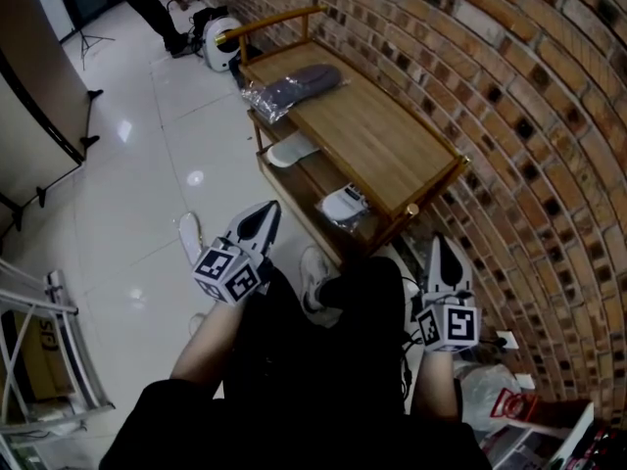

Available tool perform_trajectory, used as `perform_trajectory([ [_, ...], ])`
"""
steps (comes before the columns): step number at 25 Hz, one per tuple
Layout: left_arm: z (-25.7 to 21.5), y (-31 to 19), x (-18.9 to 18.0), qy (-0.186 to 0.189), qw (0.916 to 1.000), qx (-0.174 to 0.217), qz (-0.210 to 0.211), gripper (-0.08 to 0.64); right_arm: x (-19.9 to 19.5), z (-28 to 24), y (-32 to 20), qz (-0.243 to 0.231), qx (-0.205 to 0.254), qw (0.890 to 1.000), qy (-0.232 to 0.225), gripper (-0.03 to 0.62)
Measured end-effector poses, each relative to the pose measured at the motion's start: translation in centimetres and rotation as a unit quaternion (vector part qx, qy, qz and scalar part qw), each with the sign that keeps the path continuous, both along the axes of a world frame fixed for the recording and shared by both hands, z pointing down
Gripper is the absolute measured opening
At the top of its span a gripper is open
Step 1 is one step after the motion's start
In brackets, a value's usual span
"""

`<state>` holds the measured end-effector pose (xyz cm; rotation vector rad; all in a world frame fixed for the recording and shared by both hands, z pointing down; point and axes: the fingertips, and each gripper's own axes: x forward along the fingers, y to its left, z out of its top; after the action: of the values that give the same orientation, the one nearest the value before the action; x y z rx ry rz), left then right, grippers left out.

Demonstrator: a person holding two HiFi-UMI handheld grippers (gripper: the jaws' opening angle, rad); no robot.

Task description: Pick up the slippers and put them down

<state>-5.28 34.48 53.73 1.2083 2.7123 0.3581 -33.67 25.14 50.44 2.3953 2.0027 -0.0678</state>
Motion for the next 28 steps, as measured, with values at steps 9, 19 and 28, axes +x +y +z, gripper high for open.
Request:
perform_trajectory([
  [9,1.2,-1.2,-2.1,0.000,0.9993,0.017,0.034,0.000,0.4,0.6,0.4,-0.006,0.007,1.000,0.008,0.008],
  [19,11.9,3.7,-1.9,-0.277,0.9204,0.275,0.027,0.158,0.8,1.4,0.0,-0.012,0.020,1.000,0.007,0.008],
  [28,18.7,6.7,-7.5,-0.272,0.8901,0.364,0.037,0.259,-1.0,3.7,-0.4,0.007,0.055,0.998,0.008,0.008],
])
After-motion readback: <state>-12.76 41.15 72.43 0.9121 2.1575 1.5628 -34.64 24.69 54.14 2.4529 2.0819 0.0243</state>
